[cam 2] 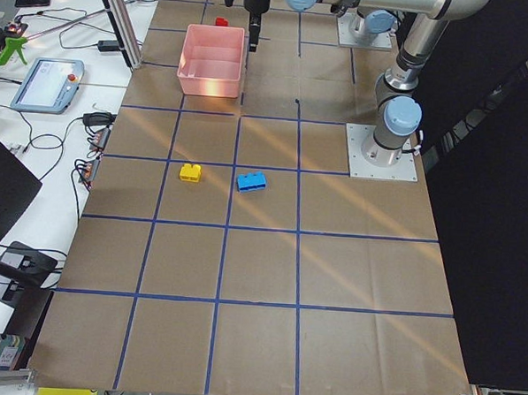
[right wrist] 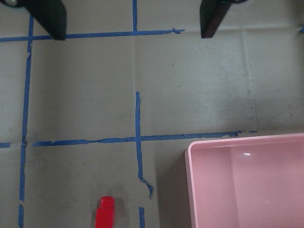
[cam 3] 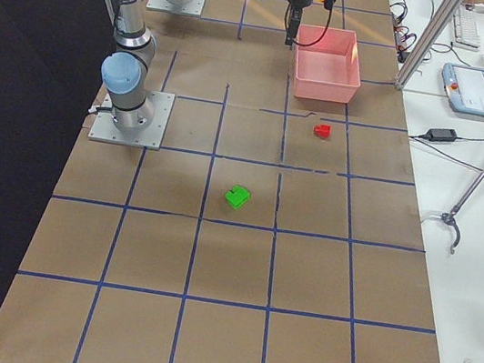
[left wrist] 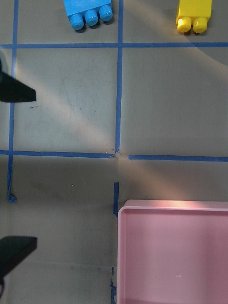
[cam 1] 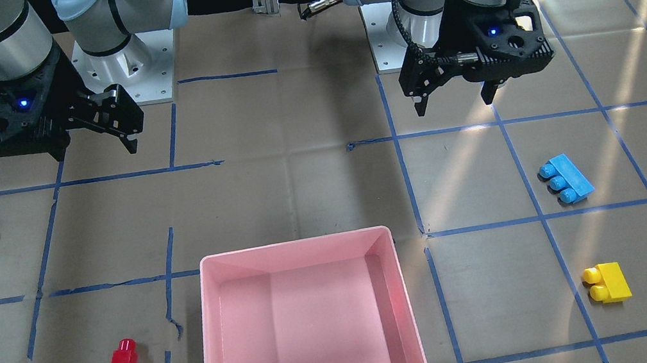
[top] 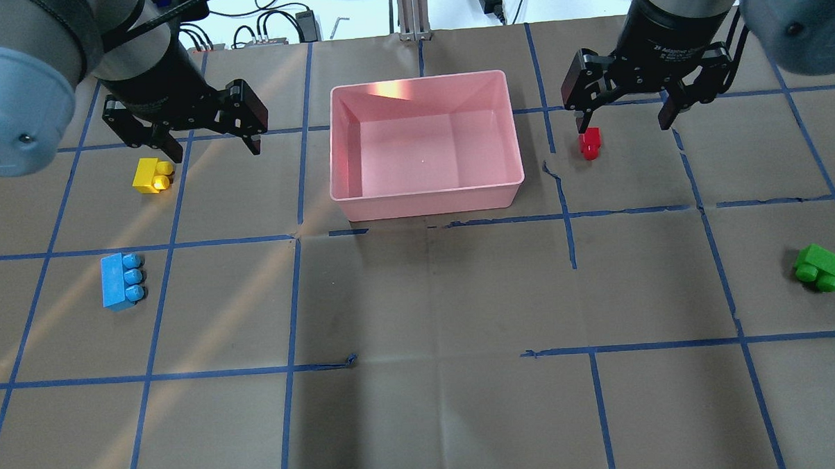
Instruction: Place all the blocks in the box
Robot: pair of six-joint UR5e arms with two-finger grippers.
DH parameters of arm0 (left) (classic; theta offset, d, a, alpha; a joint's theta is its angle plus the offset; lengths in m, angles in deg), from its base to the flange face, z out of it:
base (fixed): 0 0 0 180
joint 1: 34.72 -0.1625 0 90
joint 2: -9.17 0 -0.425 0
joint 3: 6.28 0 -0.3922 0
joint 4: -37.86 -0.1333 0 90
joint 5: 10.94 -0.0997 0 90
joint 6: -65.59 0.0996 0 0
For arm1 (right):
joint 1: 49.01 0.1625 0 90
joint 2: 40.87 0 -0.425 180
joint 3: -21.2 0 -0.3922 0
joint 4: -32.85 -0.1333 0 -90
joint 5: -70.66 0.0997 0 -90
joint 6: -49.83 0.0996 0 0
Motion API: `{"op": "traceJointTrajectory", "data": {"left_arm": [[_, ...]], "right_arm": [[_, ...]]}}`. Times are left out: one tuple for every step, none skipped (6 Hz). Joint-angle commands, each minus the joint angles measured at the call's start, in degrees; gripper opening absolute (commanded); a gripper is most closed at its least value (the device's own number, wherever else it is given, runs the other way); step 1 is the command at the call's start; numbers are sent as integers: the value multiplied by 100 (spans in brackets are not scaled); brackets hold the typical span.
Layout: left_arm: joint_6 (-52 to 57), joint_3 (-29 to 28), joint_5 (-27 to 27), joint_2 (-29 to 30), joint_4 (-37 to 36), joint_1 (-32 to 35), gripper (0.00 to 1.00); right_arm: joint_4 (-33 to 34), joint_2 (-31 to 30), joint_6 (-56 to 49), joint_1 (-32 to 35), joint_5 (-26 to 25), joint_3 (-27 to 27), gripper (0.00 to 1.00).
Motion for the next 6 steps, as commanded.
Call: {"op": "traceJointTrajectory", "data": {"left_arm": [[0, 6, 0, 0, 0, 0, 100], [0, 6, 0, 0, 9, 0, 100], [61, 6, 9, 0, 0, -35, 100], [88, 32, 17, -9, -9, -183, 100], [97, 137, -9, -18, 8, -393, 100], [71, 190, -35, 35, 35, -717, 100]], "right_arm": [[6, 0, -16, -11, -5, -37, 100], [6, 0, -16, -11, 12, -46, 100], [24, 0, -24, -20, -5, -63, 100], [102, 18, -164, -37, -5, -64, 100], [146, 18, -583, -237, 12, -72, 100], [147, 18, -1091, -587, 47, -81, 100]]}}
